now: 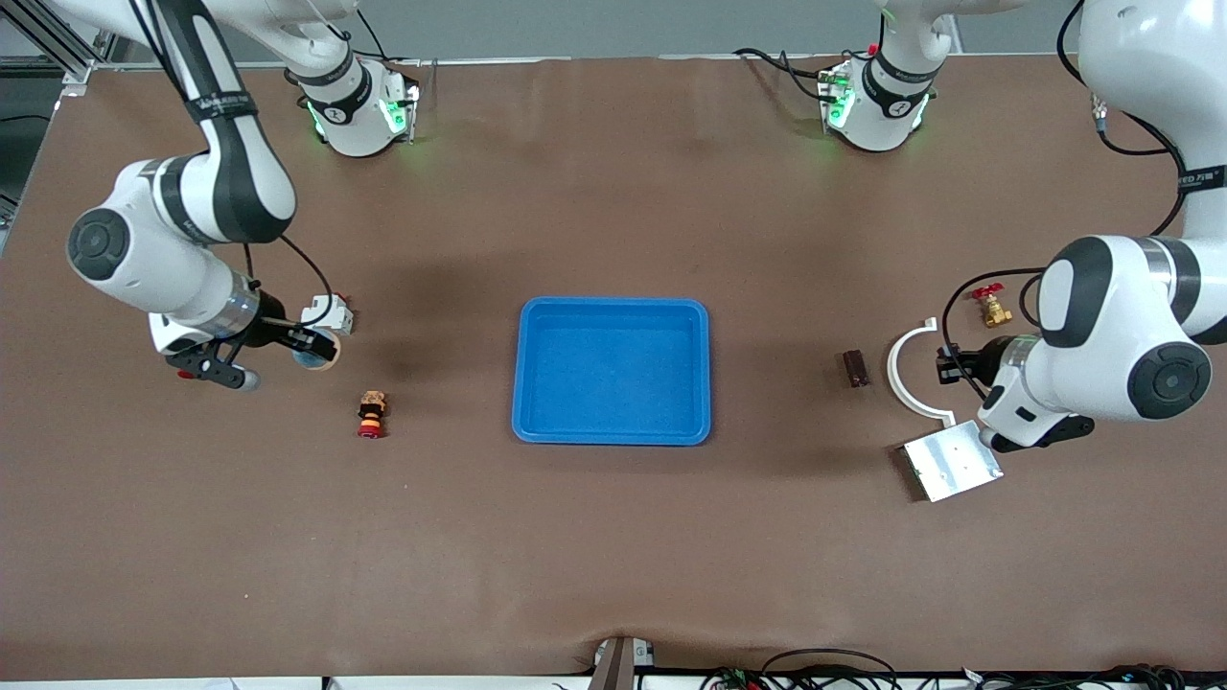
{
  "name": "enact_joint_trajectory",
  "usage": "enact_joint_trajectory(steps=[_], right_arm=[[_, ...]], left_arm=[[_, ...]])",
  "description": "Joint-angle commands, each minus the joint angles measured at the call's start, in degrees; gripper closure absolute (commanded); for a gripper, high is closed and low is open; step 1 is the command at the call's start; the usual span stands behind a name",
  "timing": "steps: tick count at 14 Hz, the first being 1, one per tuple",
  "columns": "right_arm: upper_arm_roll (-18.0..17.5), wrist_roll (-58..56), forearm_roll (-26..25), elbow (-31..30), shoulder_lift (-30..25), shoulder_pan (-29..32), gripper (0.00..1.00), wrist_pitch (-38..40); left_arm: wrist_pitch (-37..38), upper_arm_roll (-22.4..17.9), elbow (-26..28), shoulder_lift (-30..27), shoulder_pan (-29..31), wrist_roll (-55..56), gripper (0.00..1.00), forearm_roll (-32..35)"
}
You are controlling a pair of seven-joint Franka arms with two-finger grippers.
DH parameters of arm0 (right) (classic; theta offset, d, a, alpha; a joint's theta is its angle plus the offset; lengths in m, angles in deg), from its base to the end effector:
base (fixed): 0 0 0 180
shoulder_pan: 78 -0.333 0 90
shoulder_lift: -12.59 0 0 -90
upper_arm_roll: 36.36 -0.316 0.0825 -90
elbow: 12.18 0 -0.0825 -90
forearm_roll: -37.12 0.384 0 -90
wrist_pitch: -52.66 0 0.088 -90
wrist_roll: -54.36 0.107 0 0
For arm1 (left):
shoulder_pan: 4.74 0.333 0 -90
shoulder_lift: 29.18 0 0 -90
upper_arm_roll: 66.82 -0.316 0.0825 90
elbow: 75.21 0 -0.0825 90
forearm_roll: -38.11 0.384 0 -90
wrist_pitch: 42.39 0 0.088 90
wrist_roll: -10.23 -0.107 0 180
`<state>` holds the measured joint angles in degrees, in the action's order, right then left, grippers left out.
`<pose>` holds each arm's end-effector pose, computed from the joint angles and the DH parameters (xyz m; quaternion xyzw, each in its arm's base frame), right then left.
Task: Place electrolytic capacitor and blue bell in tray
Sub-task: 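Lift the bell with the right gripper while the left gripper carries the capacitor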
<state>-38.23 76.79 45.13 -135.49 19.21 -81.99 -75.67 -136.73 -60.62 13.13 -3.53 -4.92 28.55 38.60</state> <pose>0.5477 0.0602 0.3450 -0.9806 0.1874 0.0272 0.0509 0.6393 -0.0619 0.3724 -0.9800 -0.1027 0.1697 0.0169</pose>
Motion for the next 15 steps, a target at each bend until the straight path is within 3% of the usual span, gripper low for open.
enact_joint_trajectory(steps=[1,9,12,15], right_arm=[[0.2,7.16,0.77,-2.28,-3.19,-3.55,1.0,0.09],[0.29,23.77,0.77,-2.19,-2.66,-13.21,1.0,-1.66],[0.29,31.42,0.69,-2.19,-2.23,-17.7,1.0,-5.08],[0.38,36.96,0.34,-2.11,-0.38,-20.95,1.0,-7.11]], left_arm=[[1.62,2.41,0.25,-3.57,0.0,4.51,0.99,-2.85],[-2.06,14.7,0.25,-5.69,0.0,22.0,0.99,-5.23],[-6.28,17.78,0.34,-4.73,-0.78,28.16,0.99,-5.15],[-9.97,18.06,0.51,-2.71,-4.2,32.9,0.99,-4.62]])
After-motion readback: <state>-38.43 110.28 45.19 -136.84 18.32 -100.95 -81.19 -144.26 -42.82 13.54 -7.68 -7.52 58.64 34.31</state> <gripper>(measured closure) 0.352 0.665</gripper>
